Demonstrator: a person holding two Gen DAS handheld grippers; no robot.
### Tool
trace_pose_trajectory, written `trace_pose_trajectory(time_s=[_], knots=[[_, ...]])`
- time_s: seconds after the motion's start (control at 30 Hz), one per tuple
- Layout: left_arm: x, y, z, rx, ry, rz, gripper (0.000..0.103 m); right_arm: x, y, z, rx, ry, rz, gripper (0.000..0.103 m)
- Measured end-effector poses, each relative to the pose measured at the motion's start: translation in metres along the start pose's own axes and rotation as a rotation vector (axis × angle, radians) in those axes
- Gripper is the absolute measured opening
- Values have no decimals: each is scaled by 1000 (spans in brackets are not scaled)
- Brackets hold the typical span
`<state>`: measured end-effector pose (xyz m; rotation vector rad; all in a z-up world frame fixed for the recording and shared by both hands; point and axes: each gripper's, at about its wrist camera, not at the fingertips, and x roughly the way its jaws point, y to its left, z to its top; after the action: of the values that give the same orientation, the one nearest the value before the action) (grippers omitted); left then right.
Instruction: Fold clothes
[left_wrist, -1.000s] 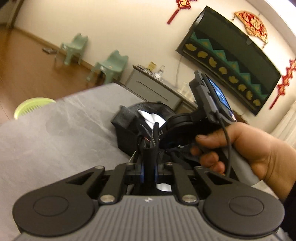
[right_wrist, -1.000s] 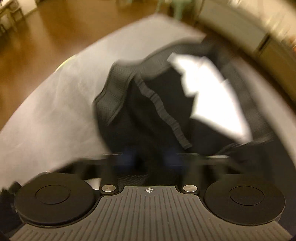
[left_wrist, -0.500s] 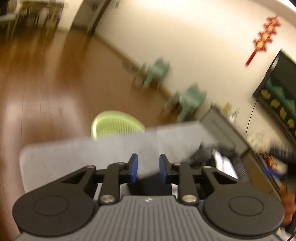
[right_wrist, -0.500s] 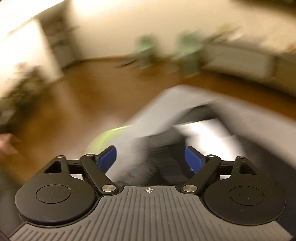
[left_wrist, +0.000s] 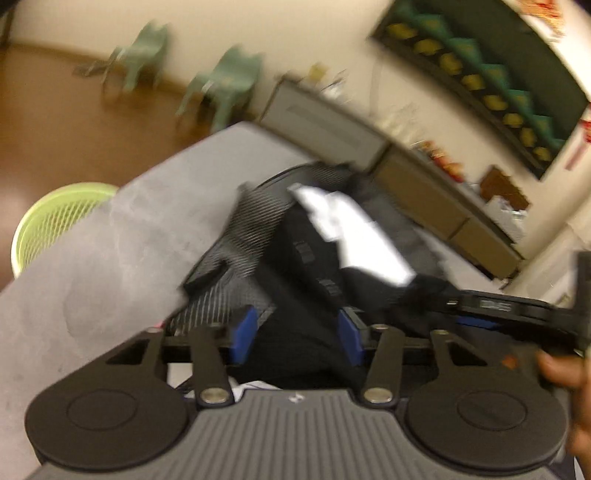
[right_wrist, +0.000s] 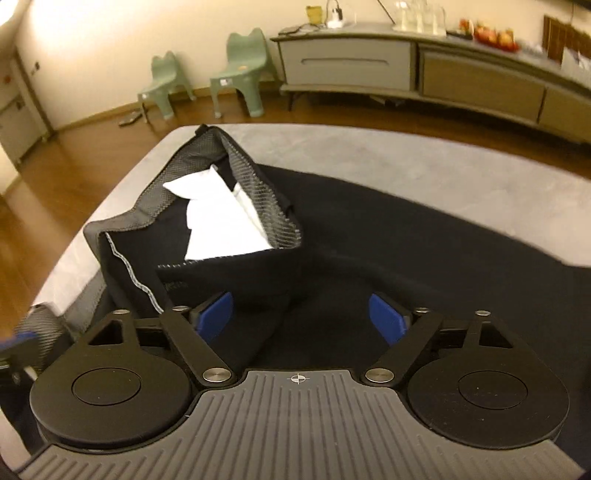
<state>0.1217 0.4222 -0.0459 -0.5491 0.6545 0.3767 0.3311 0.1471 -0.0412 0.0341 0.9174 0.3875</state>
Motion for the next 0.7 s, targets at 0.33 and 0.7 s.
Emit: trace_pose_trajectory(time_s=[0.33,0.7], knots=[[6,-5,17,59,-4,22,43,-24,53,3,43,-129,642,92],[-24,-138,-33,611,-76,-316,79,-111,-178,-90,-8,-72,-362,92]])
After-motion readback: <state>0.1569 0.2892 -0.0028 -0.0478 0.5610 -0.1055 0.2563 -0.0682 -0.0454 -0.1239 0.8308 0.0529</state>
